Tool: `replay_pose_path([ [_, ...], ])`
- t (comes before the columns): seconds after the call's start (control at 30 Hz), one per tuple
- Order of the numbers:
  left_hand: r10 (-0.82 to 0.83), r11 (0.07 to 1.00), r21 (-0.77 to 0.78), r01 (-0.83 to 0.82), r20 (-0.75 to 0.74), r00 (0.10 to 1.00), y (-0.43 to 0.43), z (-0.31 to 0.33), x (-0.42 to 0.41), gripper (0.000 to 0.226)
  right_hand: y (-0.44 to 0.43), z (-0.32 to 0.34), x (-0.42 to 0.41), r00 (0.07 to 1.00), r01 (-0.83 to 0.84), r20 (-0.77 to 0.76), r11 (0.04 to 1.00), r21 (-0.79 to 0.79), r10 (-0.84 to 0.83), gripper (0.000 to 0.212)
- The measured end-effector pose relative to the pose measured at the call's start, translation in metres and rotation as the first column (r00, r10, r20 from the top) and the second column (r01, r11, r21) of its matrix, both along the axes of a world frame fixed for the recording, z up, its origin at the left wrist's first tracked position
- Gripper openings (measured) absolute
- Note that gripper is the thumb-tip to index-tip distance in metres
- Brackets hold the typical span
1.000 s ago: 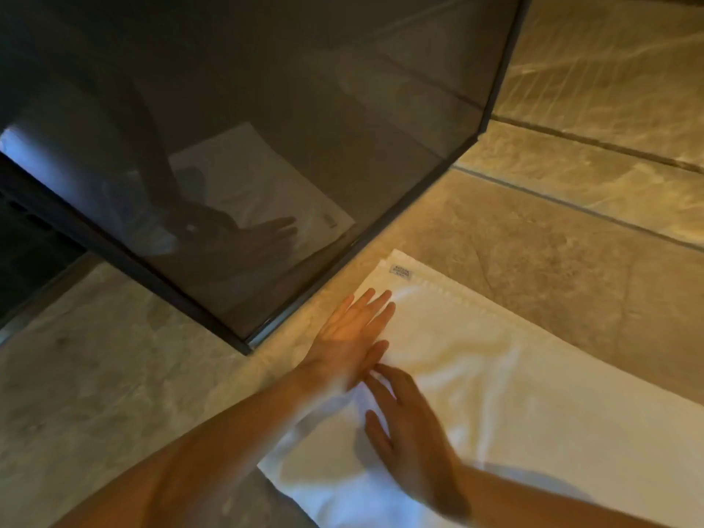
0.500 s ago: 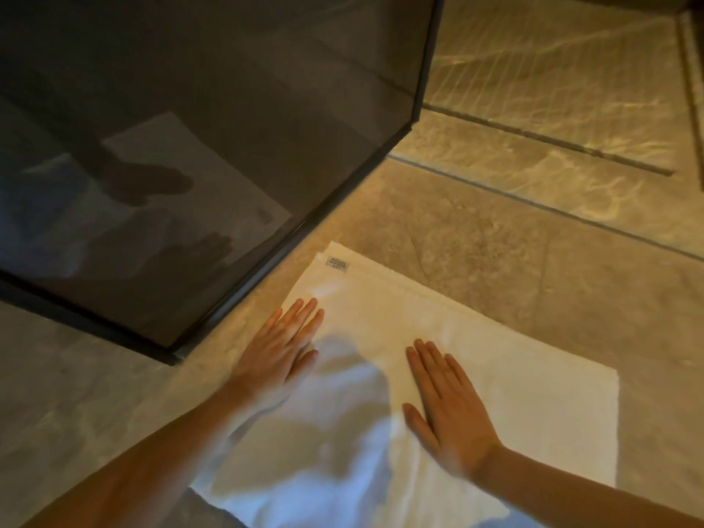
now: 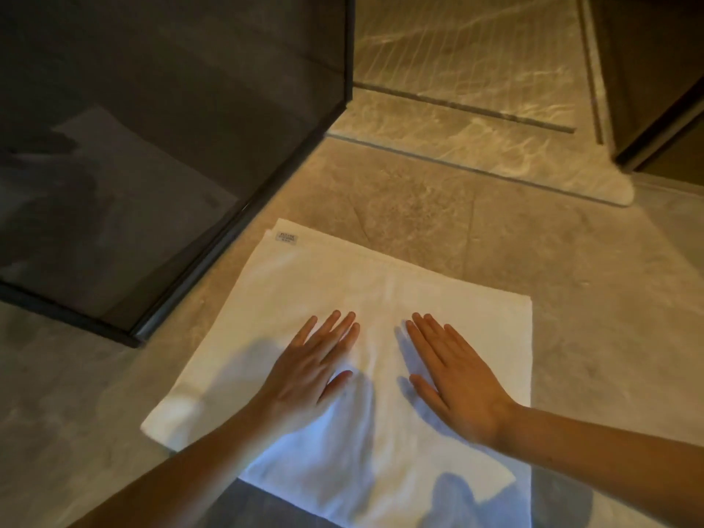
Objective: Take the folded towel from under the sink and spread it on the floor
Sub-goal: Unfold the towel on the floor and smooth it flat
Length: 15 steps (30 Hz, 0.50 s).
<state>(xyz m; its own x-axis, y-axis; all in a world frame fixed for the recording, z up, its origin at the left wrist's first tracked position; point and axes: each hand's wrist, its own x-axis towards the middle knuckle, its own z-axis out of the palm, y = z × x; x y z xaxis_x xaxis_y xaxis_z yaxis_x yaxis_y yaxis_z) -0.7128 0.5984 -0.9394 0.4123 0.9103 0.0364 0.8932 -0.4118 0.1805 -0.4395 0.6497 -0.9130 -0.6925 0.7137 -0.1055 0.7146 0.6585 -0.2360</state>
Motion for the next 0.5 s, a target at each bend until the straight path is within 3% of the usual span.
replay_pose_path([
  [0.2,-0.105,0.994,-0.043,0.103,-0.062,0.992,-0.015,-0.018,0.031,0.058,-0.07,-0.027,-0.015,0.949,0.313,-0.018,0.946,-0.079,-0.315,0.068],
  [0.33,-0.109,0.993,-0.051,0.106,-0.063,0.992,-0.015,-0.029,0.03,0.059,-0.086,-0.043,-0.022,0.946,0.313,0.089,0.949,-0.019,-0.31,0.067],
  [0.5,-0.116,0.993,0.004,0.117,-0.066,0.991,-0.013,-0.035,0.03,0.059,-0.083,-0.054,-0.011,0.961,0.271,0.056,0.962,-0.022,-0.269,0.069],
])
